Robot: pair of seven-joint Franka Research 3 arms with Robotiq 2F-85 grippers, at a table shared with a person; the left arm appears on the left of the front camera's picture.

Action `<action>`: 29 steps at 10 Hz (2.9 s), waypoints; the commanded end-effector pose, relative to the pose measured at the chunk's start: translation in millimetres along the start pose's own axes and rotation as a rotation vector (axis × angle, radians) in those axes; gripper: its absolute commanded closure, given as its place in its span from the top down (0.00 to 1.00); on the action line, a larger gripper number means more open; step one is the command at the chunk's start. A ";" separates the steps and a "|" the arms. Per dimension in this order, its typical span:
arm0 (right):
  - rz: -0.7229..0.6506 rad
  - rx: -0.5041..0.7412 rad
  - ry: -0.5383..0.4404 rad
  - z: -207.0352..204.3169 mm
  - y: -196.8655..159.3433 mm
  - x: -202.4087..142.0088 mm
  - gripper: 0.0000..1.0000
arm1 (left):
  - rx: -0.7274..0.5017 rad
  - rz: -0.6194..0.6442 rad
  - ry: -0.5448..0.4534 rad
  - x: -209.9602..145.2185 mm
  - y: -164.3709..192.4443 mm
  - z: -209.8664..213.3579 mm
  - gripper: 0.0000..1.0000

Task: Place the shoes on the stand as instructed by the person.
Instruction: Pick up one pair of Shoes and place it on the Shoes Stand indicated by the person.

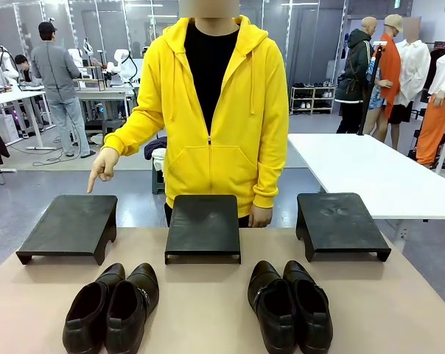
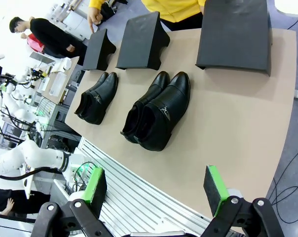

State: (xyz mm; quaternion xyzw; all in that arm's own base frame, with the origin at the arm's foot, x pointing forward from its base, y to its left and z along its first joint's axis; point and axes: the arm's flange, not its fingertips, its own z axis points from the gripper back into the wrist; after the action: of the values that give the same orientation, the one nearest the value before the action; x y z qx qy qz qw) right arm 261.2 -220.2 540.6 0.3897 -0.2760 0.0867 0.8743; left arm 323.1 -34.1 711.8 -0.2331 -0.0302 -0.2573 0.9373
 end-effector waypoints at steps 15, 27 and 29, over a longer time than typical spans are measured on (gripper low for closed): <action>0.007 0.006 -0.005 1.0 -0.4 -1.2 1.00 | 0.426 0.329 -0.055 9.7 -16.4 -280.5 1.00; 0.007 0.006 -0.005 1.0 -0.4 -1.2 1.00 | 0.398 0.452 -0.056 32.4 -1.5 -309.5 1.00; 0.007 0.006 -0.005 1.0 -0.4 -1.2 1.00 | 0.381 0.468 -0.090 33.2 -0.5 -322.8 1.00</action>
State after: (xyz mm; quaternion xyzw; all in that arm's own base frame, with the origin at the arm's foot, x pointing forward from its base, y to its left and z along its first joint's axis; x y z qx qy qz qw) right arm 260.8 -220.5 540.6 0.3894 -0.2760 0.0860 0.8745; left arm 330.2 -187.0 438.1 -0.0622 -0.0481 -0.0290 0.9965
